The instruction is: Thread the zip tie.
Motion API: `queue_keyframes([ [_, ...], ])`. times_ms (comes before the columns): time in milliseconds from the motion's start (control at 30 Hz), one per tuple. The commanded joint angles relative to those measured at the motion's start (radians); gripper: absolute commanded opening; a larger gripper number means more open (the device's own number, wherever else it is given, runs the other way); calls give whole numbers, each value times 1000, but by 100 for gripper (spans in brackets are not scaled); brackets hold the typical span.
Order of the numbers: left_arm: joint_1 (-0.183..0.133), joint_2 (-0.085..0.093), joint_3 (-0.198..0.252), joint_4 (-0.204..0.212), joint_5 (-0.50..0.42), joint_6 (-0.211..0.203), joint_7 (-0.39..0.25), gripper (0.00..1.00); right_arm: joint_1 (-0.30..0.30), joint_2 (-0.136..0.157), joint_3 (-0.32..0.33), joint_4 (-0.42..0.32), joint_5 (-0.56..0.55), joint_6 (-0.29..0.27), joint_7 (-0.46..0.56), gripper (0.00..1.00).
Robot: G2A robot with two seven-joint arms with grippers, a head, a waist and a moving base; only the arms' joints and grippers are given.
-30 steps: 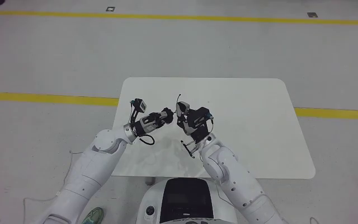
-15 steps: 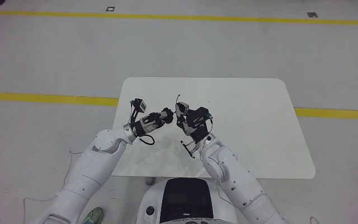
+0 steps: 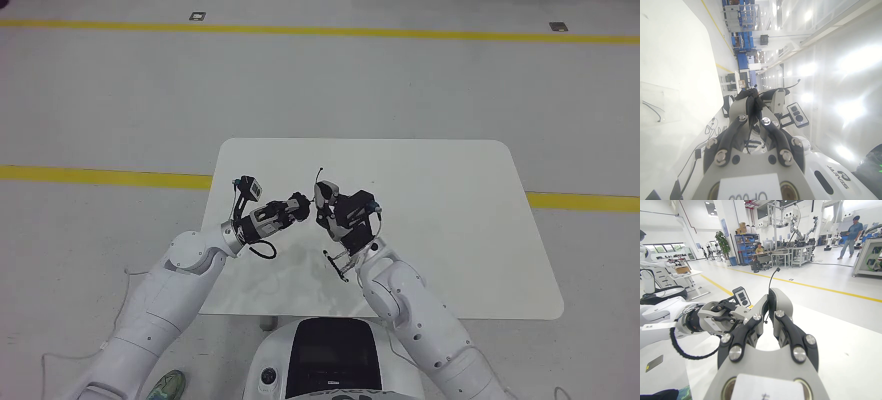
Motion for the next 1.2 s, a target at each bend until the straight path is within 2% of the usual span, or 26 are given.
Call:
queue_keyframes([
  [0,0,0,0,0,0,0,0,0,1,0,-1,3,-4,1,1,0],
  [833,0,0,0,0,0,0,0,0,-5,5,0,1,10,-34,20,0],
  [1167,0,0,0,0,0,0,0,0,-2,5,-5,6,5,-20,37,0],
])
